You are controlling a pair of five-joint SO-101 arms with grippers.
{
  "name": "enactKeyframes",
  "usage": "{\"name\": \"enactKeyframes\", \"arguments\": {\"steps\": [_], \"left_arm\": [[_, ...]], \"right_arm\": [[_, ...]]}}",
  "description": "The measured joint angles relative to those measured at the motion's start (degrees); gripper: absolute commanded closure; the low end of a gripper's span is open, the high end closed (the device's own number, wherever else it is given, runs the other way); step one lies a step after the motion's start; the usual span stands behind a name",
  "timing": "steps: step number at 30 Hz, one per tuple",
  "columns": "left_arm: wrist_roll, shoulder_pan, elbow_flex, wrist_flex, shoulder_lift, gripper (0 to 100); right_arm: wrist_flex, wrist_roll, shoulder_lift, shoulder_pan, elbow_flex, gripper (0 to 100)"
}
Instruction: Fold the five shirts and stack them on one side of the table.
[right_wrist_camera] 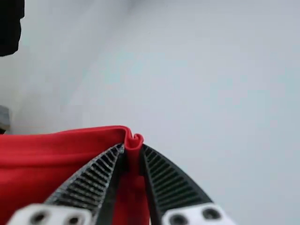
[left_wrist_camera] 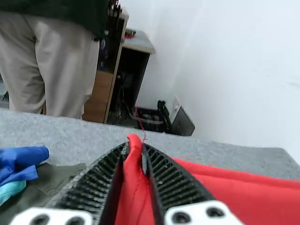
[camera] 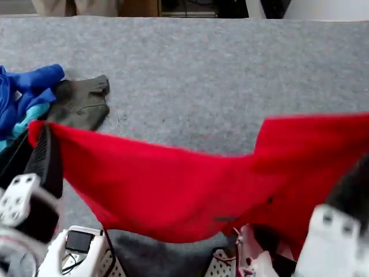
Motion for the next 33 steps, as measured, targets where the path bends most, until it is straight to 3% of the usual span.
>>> {"name": "enactKeyframes", "arguments": {"steps": [8,15,19,25,33], "left_arm": [[0.0,0.0,26.0,-22.6,0.2,98],[0.0,-3.9,52.6,-54.9,2.6,98],[0.0,-6.1,56.3,-68.2,9.1,98],[0.0,-6.5,50.9,-73.0,25.8,98],[0.0,-6.6,36.0,-73.3,47.2,98]], "right_arm": [[-10.4,0.0,0.5,-5.3,29.6,99.4],[-34.1,1.4,1.0,-6.7,62.1,99.4],[-51.7,4.5,1.1,-8.3,80.9,99.4],[-73.0,6.3,1.1,-11.1,101.2,99.4],[-77.1,6.3,1.1,-11.9,106.9,99.4]]}}
